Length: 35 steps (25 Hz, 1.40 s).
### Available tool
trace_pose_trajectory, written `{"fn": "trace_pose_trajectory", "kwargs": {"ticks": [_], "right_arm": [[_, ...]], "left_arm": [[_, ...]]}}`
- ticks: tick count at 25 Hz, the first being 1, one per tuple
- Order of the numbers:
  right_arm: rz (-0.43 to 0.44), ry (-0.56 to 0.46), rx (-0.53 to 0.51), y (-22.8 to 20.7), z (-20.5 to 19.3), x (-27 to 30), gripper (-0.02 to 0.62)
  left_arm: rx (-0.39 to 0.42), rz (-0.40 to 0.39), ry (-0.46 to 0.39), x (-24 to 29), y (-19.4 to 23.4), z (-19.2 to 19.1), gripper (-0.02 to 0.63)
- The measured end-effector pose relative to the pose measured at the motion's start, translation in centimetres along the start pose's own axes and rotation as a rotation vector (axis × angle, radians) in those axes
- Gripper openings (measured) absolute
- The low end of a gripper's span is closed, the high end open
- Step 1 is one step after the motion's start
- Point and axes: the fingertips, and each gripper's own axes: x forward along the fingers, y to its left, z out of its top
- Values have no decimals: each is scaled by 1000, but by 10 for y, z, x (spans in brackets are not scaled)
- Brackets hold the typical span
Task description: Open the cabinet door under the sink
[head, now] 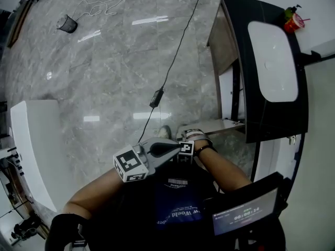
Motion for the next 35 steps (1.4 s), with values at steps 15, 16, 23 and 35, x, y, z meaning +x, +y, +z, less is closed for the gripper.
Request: {"fn": "trace_pose_trajectory", "kwargs": {"ticks": [15,16,23,35], "right_arm": [[28,-270,212,-8,26,-53,141],[16,-280,226,-10,28,-59,141],[-87,-401,471,-21,21,-124,141],[-335,-647,865,-73,-12,-248,141]], "left_arm": [[-12,-4,-69,-38,-15,-6,2],[-12,-4,-73,-40,-13,-4,1],[24,-19,-100,-55,-15,9,2],[77,9,-157,-82,-13,43,1]]}}
